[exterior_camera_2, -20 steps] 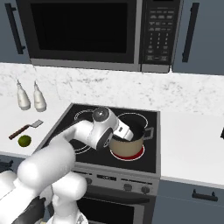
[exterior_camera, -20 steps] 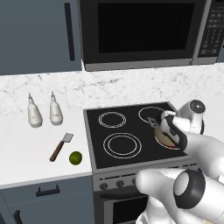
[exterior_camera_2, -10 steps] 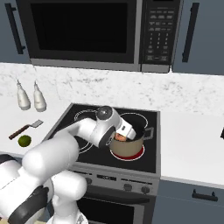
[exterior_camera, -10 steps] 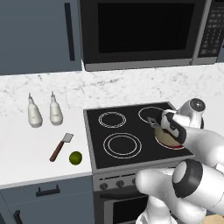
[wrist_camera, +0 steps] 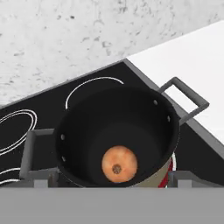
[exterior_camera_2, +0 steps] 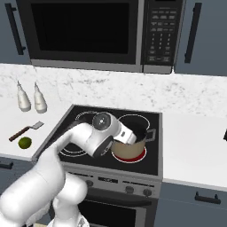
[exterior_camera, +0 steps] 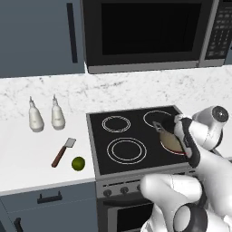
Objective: Put the lime and onion in the pot. Retrieve the spatula and lightly stir the vegetables in the pot.
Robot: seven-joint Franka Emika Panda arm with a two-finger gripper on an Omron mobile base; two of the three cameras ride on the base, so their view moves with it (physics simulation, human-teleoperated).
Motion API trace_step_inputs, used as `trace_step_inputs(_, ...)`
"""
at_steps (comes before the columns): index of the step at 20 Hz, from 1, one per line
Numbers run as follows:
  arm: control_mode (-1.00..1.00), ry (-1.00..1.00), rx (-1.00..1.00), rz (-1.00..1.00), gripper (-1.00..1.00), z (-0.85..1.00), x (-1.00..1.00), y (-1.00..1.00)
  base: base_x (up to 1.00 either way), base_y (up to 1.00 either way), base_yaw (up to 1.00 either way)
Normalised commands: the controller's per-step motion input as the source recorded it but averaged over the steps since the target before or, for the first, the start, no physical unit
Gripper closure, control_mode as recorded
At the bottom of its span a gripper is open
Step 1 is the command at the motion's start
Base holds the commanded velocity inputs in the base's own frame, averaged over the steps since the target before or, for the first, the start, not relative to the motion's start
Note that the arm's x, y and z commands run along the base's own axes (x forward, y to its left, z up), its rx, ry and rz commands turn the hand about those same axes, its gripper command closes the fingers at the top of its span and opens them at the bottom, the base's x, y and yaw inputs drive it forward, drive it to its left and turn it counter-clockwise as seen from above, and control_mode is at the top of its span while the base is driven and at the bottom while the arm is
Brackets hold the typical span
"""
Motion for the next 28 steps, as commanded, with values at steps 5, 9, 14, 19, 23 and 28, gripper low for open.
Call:
trace_step_inputs(5, -1.00, -0.14, 0.00, 0.00, -1.00, 0.97, -0.95, 0.76, 0.00, 0.00, 0.00)
trace_step_inputs(9, -1.00, 0.01, 0.00, 0.01, -1.00, 1.00, -0.48, 1.00, 0.00, 0.00, 0.00)
trace_step_inputs(14, -1.00, 0.21, 0.00, 0.06, -1.00, 0.99, -0.15, 1.00, 0.00, 0.00, 0.00)
trace_step_inputs(19, -1.00, 0.30, 0.00, 0.10, -1.00, 0.42, -0.22, 1.00, 0.00, 0.00, 0.00)
trace_step_inputs(23, -1.00, 0.19, 0.00, 0.13, -1.00, -0.40, -0.25, 1.00, 0.00, 0.00, 0.00)
trace_step_inputs(28, -1.00, 0.15, 0.00, 0.14, -1.00, -0.96, -0.03, 0.93, 0.00, 0.00, 0.00)
